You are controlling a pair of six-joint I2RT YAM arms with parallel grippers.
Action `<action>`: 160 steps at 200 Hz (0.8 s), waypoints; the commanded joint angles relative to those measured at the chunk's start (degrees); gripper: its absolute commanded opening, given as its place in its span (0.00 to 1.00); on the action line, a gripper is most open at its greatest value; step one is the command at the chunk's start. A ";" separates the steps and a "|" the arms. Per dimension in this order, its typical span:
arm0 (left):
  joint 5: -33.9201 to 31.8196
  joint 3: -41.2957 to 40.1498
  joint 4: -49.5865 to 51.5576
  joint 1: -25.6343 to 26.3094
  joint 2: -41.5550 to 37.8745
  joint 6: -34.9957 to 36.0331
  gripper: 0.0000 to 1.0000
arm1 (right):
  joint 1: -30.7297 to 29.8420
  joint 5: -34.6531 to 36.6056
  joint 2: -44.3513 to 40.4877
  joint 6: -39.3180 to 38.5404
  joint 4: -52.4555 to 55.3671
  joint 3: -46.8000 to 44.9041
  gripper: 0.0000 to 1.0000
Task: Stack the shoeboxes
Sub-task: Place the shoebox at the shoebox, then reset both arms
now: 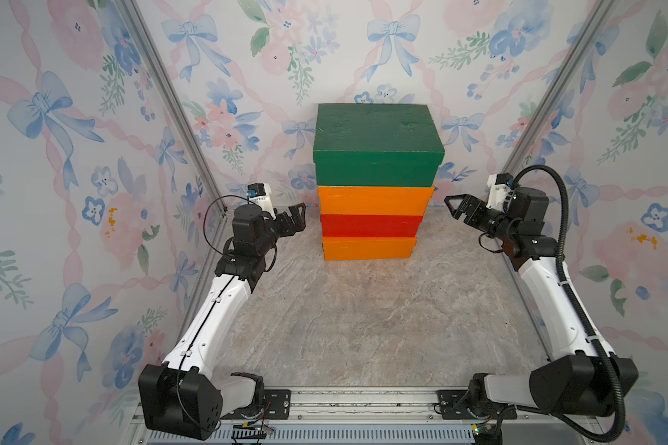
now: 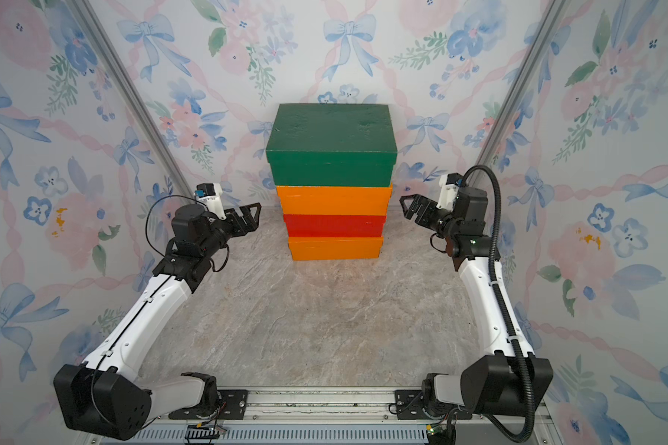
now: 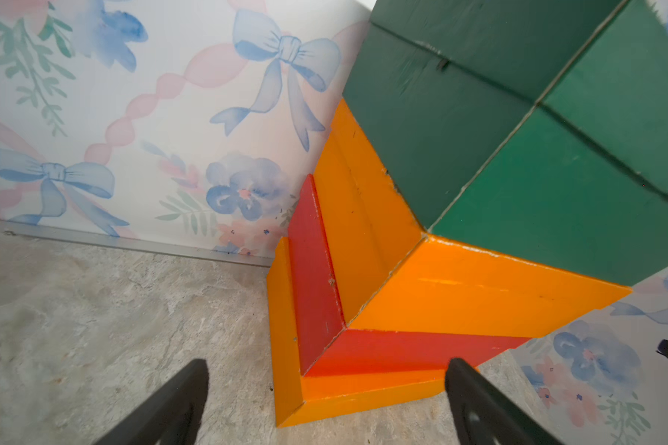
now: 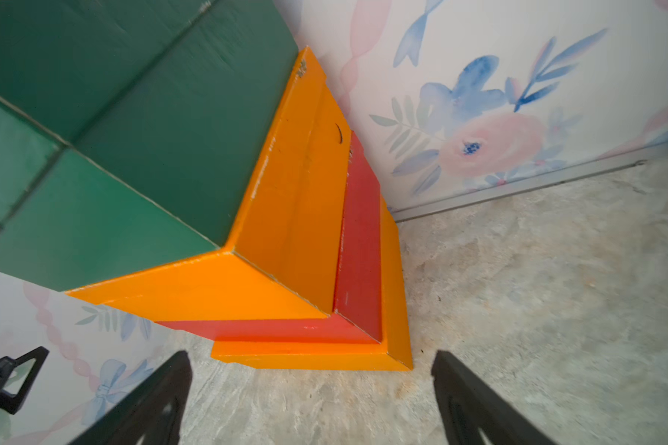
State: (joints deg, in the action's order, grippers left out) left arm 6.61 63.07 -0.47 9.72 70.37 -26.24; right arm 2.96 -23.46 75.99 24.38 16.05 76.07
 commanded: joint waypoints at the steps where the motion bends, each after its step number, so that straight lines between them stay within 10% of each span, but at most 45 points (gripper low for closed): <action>1: -3.76 -4.48 -2.06 0.18 -2.17 2.26 0.98 | 0.40 2.69 -2.00 -3.83 -2.15 -4.59 0.97; 160: -34.46 -41.49 -26.83 12.69 -12.43 13.65 0.98 | -5.70 21.79 -10.16 -16.25 -10.49 -32.03 0.97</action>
State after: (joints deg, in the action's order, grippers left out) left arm -21.52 23.57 -23.88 21.61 58.65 -15.05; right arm -1.08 -8.99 67.61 11.86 8.67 47.51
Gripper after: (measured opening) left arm 0.979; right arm 0.969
